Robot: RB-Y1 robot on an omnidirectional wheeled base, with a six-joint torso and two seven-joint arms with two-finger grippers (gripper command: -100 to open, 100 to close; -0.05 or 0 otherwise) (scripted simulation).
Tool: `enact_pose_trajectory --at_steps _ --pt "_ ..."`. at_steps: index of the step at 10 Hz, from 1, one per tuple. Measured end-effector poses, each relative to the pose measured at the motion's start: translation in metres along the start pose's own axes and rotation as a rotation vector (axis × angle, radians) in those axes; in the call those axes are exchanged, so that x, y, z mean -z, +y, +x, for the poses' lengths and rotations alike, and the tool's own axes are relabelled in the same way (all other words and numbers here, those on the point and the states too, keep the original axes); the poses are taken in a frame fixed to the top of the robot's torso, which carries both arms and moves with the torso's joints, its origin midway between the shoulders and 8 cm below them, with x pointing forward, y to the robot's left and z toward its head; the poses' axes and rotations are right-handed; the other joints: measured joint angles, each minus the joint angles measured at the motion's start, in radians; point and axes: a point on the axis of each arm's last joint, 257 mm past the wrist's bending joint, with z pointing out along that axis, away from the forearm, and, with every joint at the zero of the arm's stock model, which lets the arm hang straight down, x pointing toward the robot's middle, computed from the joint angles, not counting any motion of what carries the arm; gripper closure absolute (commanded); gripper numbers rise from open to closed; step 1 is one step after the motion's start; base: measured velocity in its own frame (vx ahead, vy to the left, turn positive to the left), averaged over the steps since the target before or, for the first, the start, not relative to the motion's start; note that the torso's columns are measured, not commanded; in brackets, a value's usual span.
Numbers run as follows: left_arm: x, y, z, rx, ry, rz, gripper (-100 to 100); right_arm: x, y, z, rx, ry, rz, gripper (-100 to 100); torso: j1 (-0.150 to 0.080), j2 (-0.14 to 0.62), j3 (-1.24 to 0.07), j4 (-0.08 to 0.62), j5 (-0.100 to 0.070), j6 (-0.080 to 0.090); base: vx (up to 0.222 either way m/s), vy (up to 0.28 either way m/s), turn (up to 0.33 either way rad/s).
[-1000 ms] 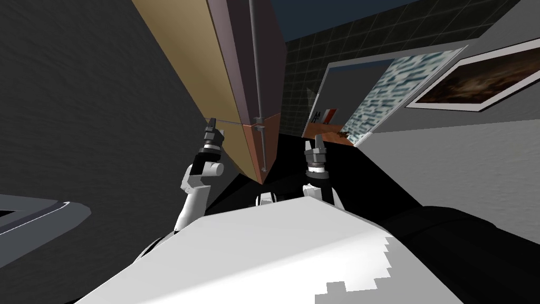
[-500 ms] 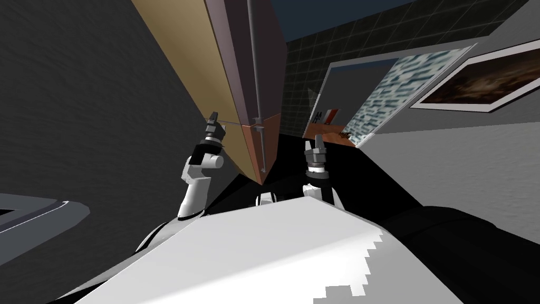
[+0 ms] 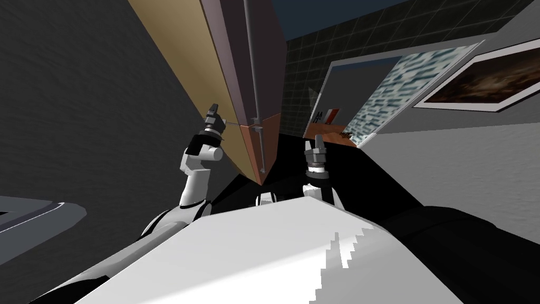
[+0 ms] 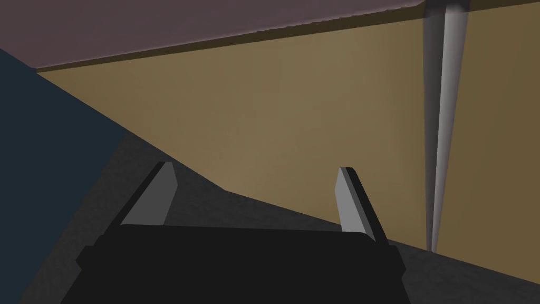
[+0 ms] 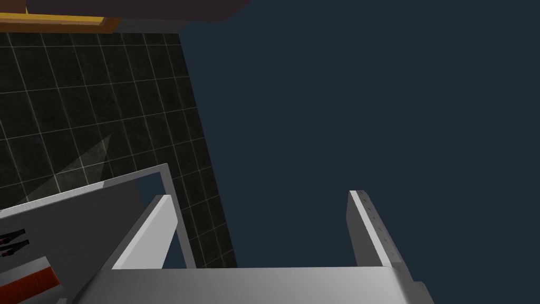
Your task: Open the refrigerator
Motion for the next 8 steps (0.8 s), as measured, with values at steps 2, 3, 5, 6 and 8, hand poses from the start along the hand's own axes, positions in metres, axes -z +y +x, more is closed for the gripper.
enact_pose_trajectory --at_steps 2,3,5,6,8 --pt "-0.017 -0.002 0.001 0.005 0.011 -0.026 -100 0.0 0.0 0.0 0.0 0.0 0.0 0 -0.002 -0.002 -0.001 -0.001 -0.001 0.0 0.018 -0.029 0.013" --pt "-0.024 -0.01 0.002 0.006 0.015 -0.018 -100 0.0 0.0 0.0 0.0 0.0 0.0 0 -0.001 -0.001 -0.001 0.0 -0.001 0.0 0.024 -0.037 0.047" --pt "-0.039 -0.015 0.0 0.011 0.026 -0.041 -100 0.0 0.0 0.0 0.0 0.0 0.0 0 -0.002 -0.002 -0.001 0.0 -0.001 0.0 0.02 -0.032 0.016" --pt "-0.048 -0.023 0.002 0.012 0.032 -0.036 -100 0.0 0.0 0.0 0.0 0.0 0.0 0 -0.001 -0.001 -0.001 0.0 0.0 0.0 0.017 -0.038 0.061" --pt "-0.062 -0.029 0.002 0.015 0.044 -0.059 -100 0.0 0.0 0.0 0.0 0.0 0.0 0 -0.003 -0.005 -0.004 0.0 -0.002 0.003 0.011 -0.026 0.025"
